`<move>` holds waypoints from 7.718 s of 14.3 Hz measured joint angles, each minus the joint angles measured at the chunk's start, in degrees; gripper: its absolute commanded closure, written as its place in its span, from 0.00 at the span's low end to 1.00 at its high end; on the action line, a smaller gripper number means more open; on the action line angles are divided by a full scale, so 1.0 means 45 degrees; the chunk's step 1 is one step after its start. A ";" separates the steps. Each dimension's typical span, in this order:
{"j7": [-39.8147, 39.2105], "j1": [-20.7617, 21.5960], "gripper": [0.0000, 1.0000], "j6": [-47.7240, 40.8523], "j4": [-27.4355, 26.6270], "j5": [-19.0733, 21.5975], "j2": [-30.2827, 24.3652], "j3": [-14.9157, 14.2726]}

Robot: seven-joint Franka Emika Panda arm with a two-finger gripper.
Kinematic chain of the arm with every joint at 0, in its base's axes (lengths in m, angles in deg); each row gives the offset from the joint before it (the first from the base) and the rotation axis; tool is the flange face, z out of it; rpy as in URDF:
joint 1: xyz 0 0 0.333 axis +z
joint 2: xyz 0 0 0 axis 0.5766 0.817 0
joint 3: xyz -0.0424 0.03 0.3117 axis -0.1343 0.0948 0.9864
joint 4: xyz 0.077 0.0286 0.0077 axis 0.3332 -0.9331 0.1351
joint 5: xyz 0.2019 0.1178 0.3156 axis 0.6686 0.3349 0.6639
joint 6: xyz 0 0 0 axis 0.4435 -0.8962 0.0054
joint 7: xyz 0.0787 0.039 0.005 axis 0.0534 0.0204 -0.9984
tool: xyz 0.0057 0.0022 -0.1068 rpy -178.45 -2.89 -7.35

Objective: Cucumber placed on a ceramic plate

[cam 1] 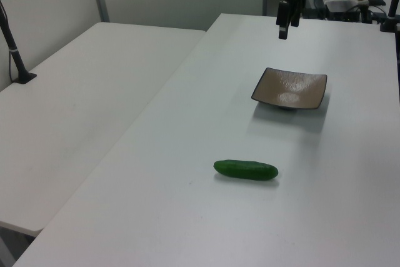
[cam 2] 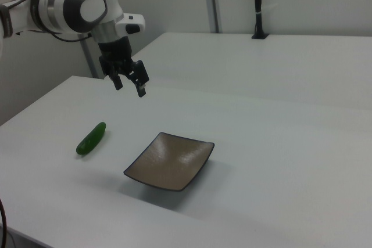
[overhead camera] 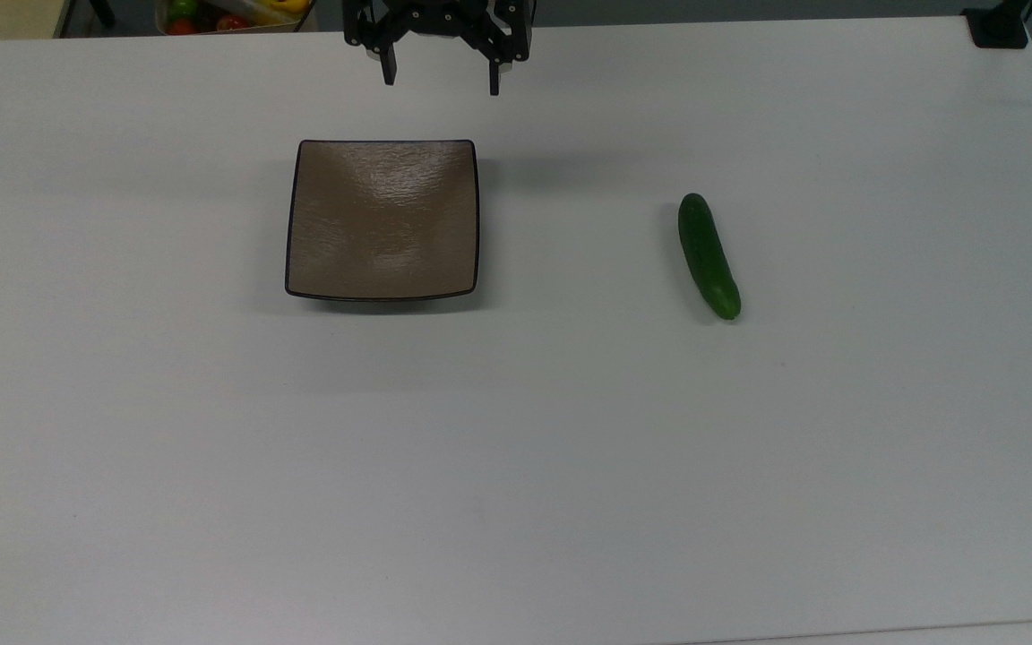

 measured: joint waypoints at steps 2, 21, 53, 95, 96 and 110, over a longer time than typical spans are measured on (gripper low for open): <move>-0.0126 0.0001 0.00 -0.0065 -0.0046 0.0003 -0.0043 -0.0011; -0.0125 0.0025 0.00 0.0263 -0.0122 0.0069 -0.0191 0.0011; 0.1571 0.4164 0.28 0.5398 -0.0606 -0.0927 0.5485 0.1634; -0.1176 0.2333 0.65 0.3201 -0.3518 -0.1290 0.0681 -0.2642; -0.1189 0.2297 0.65 0.3201 -0.3669 -0.1414 0.0681 -0.2672; -0.1531 0.2166 0.00 0.4002 -0.4465 -0.1646 0.1172 -0.2690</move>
